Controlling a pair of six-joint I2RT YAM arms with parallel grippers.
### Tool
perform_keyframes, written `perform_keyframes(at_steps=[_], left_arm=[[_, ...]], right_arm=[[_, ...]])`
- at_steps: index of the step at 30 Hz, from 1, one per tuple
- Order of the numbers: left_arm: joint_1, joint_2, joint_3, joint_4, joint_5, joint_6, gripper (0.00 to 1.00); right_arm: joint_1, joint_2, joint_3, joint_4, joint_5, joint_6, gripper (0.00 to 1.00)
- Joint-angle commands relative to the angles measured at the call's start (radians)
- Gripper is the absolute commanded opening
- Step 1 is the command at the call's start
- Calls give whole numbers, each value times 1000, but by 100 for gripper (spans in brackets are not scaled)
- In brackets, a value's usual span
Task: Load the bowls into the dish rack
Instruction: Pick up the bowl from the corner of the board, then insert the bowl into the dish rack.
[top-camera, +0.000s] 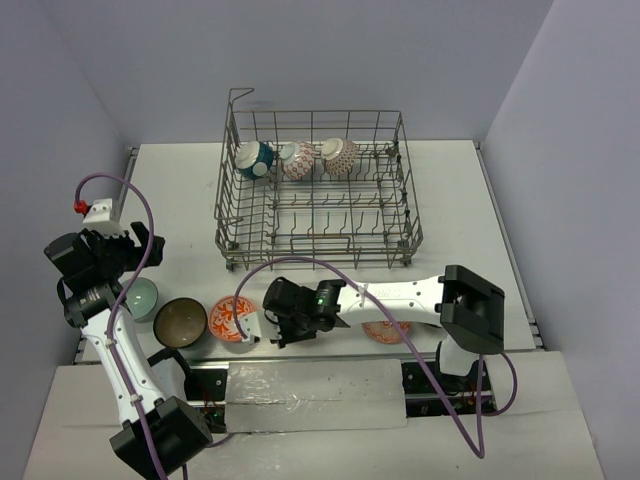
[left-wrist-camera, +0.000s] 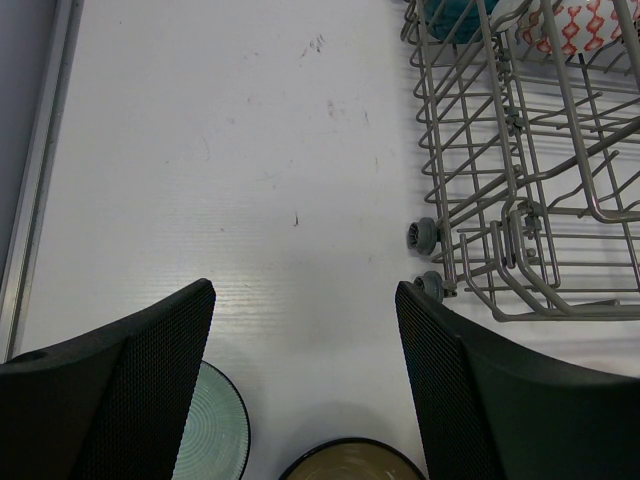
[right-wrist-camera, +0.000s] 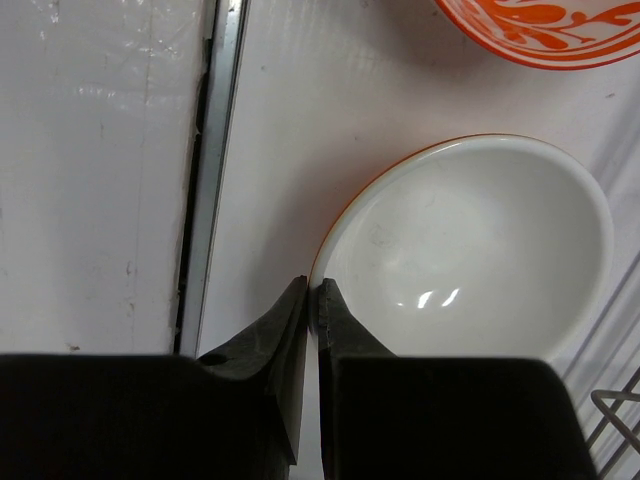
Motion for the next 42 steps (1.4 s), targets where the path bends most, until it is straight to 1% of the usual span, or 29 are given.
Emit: perform_keyframes(at_steps=[1, 6, 12, 15, 16, 18, 19, 21, 22, 25, 28, 30, 32, 33, 35, 37, 40, 42], left_arm=[[5, -5, -5, 18, 34, 9, 79], [5, -10, -4, 16, 34, 9, 79], [5, -22, -1, 15, 32, 5, 79], [5, -25, 1, 13, 31, 6, 79], [5, -25, 1, 13, 29, 5, 79], [5, -25, 1, 10, 27, 8, 79], [5, -28, 1, 10, 27, 9, 79], [5, -30, -1, 15, 29, 11, 79], [5, -30, -2, 16, 34, 12, 79], [5, -25, 1, 16, 43, 11, 79], [5, -19, 4, 16, 49, 12, 79], [5, -18, 4, 18, 49, 12, 79], [5, -19, 2, 16, 54, 14, 79], [5, -18, 2, 16, 55, 15, 79], [5, -18, 2, 16, 60, 17, 79], [5, -13, 2, 16, 75, 21, 79], [5, -8, 8, 10, 86, 26, 79], [5, -7, 11, 7, 89, 26, 79]], right_arm=[[3, -64, 50, -51, -33, 9, 0], [-34, -127, 96, -143, -172, 6, 0], [-55, -224, 159, -244, -216, -12, 0], [-90, -261, 182, -272, -294, -18, 0], [-104, -267, 202, -301, -342, -24, 0], [-152, -272, 233, -337, -392, -30, 0], [-168, -281, 274, -382, -445, -41, 0], [-211, -298, 317, -416, -478, -43, 0], [-221, -316, 367, -451, -481, -47, 0], [-273, -359, 467, -497, -518, -44, 0], [-359, -390, 544, -523, -599, -38, 0], [-397, -400, 572, -523, -624, -37, 0], [-460, -410, 566, -468, -625, 0, 0], [-512, -416, 552, -439, -621, 53, 0], [-567, -413, 553, -375, -639, 80, 0], [-644, -395, 562, -318, -647, 137, 0], [-710, -339, 611, -267, -627, 207, 0], [-780, -301, 621, -226, -633, 267, 0]])
